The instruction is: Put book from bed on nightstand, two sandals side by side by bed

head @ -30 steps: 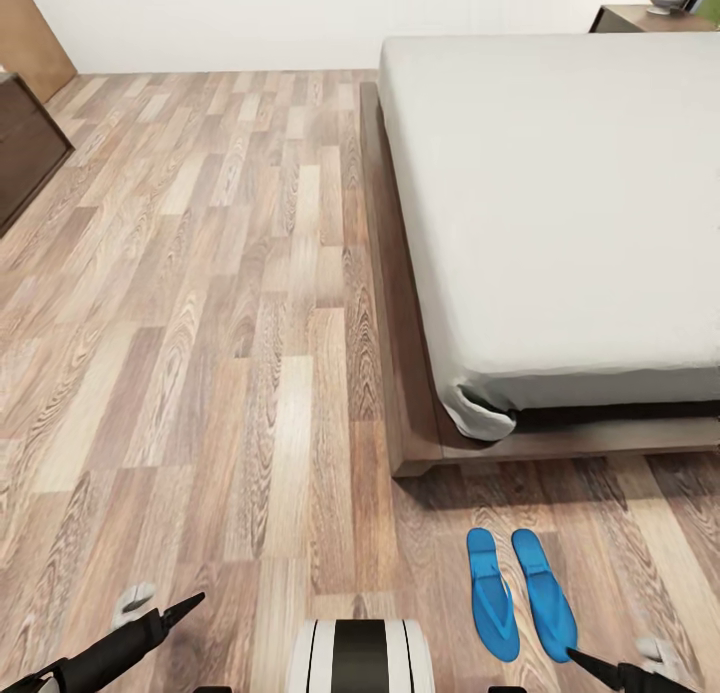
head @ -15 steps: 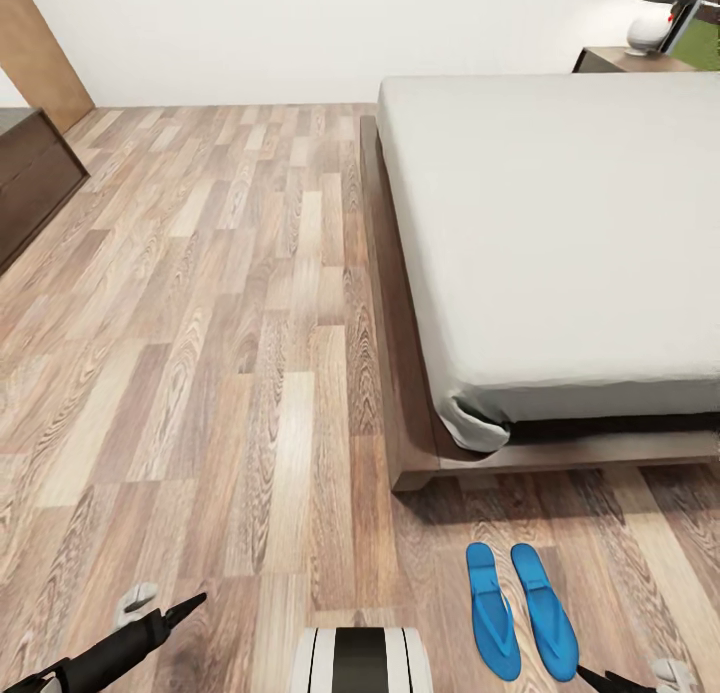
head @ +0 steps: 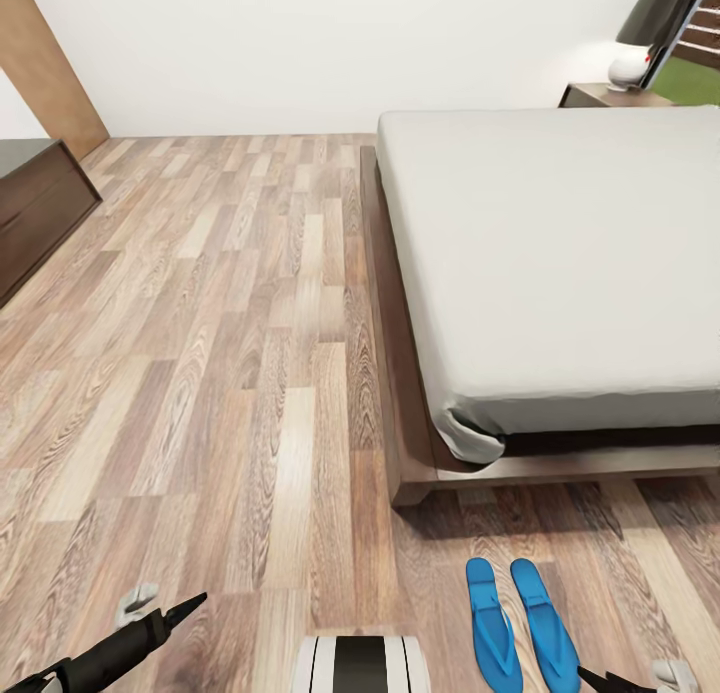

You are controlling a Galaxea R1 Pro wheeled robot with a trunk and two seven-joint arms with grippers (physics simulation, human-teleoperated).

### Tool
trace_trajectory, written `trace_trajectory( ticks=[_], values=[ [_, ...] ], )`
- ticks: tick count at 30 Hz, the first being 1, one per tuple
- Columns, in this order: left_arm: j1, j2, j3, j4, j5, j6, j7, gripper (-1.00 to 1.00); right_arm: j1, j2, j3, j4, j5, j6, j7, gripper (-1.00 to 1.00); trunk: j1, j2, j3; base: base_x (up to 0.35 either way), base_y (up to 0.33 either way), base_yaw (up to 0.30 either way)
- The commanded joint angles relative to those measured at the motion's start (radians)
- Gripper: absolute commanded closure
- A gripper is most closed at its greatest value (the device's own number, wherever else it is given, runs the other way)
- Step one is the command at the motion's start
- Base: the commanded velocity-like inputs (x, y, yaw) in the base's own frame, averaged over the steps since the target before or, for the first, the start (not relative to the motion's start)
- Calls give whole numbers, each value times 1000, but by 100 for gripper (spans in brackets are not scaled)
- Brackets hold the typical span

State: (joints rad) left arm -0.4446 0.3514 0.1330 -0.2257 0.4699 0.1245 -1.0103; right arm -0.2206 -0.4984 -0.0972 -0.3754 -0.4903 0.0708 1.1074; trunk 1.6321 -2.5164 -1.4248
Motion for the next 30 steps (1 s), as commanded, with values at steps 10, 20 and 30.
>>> trace_trajectory(
  ticks=[10, 20, 30],
  values=[
    [0, 0, 2, 0, 4, 11, -4, -100, 0, 1, 0, 0, -4, 7, 3, -100, -5, 2, 38, 0, 0, 0],
    [0, 0, 1, 0, 4, 11, -2, -100, 0, 1, 2, 0, -4, 7, 3, -100, -9, 4, 77, 0, 0, 0],
    [0, -1, 2, 0, 3, 10, -2, -100, 0, 1, 2, 1, -4, 7, 2, -100, -14, 7, 116, 0, 0, 0]
  ],
)
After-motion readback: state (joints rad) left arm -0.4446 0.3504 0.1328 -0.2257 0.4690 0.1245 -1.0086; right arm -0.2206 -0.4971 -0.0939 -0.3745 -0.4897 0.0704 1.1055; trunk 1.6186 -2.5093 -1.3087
